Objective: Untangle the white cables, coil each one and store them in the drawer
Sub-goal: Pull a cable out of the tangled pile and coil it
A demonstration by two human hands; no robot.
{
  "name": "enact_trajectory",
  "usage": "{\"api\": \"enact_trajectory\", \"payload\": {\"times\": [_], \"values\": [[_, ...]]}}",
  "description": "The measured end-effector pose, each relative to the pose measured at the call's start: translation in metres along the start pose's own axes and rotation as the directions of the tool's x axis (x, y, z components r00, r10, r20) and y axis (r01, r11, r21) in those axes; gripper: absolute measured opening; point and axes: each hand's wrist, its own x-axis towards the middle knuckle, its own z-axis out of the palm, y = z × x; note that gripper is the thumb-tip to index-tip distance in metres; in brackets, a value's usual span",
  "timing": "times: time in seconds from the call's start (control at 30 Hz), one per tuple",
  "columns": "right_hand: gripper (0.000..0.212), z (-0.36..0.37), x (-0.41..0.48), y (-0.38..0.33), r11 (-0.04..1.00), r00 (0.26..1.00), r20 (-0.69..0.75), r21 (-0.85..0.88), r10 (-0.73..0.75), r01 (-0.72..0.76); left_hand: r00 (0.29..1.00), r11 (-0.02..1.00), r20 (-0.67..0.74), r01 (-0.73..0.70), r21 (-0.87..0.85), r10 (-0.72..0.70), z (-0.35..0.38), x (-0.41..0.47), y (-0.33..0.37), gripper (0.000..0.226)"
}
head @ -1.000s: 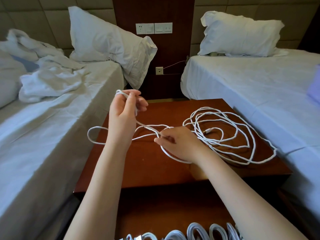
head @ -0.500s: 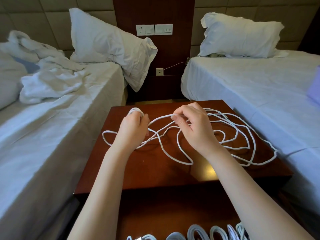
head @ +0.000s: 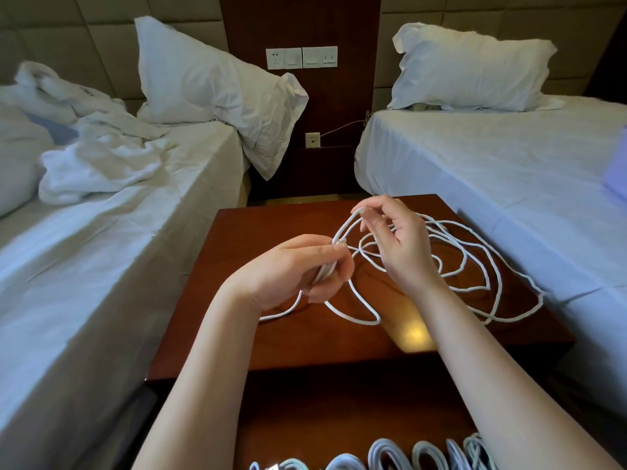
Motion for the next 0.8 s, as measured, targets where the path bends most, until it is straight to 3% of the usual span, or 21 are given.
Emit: {"api": "enact_trajectory", "payload": {"times": [0.13, 0.27, 0.37, 0.47, 0.53, 0.63, 0.7, 0.8], "values": [[0.023, 0.009, -0.004, -0.006, 0.985, 0.986, 0.147, 0.136, 0.081, -0.101, 0.993, 0.973, 0.055, -0.095, -0.212, 0.109, 0.001, -0.001, 0.005, 0.036], [0.022, 0.022, -0.009, -0.015, 0.974, 0.956, 0.264, 0.146, 0.128, -0.17, 0.972, 0.923, -0.022, -0.231, -0.307, 0.236, 0.004, 0.004, 0.005, 0.032], [0.038, 0.028, -0.013, -0.015, 0.98, 0.911, 0.376, 0.026, 0.171, -0.195, 0.946, 0.872, -0.113, -0.325, -0.366, 0.305, 0.002, 0.006, 0.004, 0.028], [0.031, 0.033, -0.018, -0.018, 0.987, 0.848, 0.504, -0.084, 0.163, -0.14, 0.908, 0.856, -0.29, -0.393, -0.336, 0.304, 0.0, 0.007, 0.004, 0.028], [0.029, 0.037, -0.021, -0.02, 0.991, 0.808, 0.573, -0.101, 0.133, -0.092, 0.85, 0.863, -0.426, -0.44, -0.25, 0.31, 0.0, 0.007, 0.005, 0.025], [0.02, 0.041, -0.026, -0.023, 0.98, 0.754, 0.627, -0.104, 0.195, -0.168, 0.712, 0.851, -0.635, -0.501, -0.157, 0.302, -0.005, 0.009, 0.004, 0.029], [0.018, 0.042, -0.026, -0.023, 0.983, 0.772, 0.609, -0.098, 0.183, -0.155, 0.616, 0.843, -0.747, -0.518, -0.146, 0.25, -0.01, 0.01, 0.001, 0.03], [0.016, 0.043, -0.025, -0.021, 0.971, 0.809, 0.57, -0.239, 0.145, -0.006, 0.465, 0.874, -0.853, -0.485, -0.02, 0.238, -0.014, 0.012, -0.003, 0.029]]}}
